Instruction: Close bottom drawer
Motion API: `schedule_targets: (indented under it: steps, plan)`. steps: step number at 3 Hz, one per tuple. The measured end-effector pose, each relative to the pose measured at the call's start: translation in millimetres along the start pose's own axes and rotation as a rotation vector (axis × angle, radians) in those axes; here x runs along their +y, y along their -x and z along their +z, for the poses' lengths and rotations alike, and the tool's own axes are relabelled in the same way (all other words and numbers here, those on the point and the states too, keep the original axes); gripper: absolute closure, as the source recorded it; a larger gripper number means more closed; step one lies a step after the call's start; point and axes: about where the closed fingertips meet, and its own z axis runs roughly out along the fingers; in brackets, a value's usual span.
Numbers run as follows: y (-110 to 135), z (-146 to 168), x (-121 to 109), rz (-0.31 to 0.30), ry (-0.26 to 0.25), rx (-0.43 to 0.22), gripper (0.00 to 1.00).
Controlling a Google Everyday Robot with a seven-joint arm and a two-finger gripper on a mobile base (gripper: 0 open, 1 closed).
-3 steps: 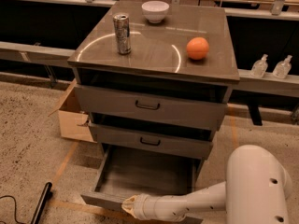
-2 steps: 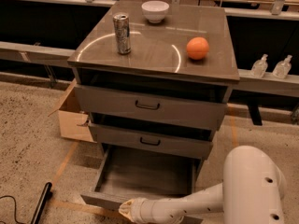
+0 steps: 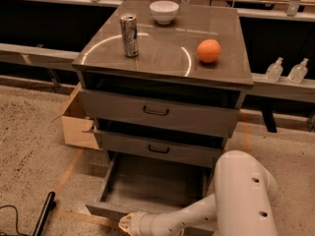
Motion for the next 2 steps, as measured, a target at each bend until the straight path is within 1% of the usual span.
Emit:
schedule_targets:
  steps: [1,2]
  plan:
    - [-4.5,20.1,-2.1,-0.018,-0.037,0.026,1.00]
    - [-9.4,37.4,-10.3,-0.026,-0.086,0.052,1.00]
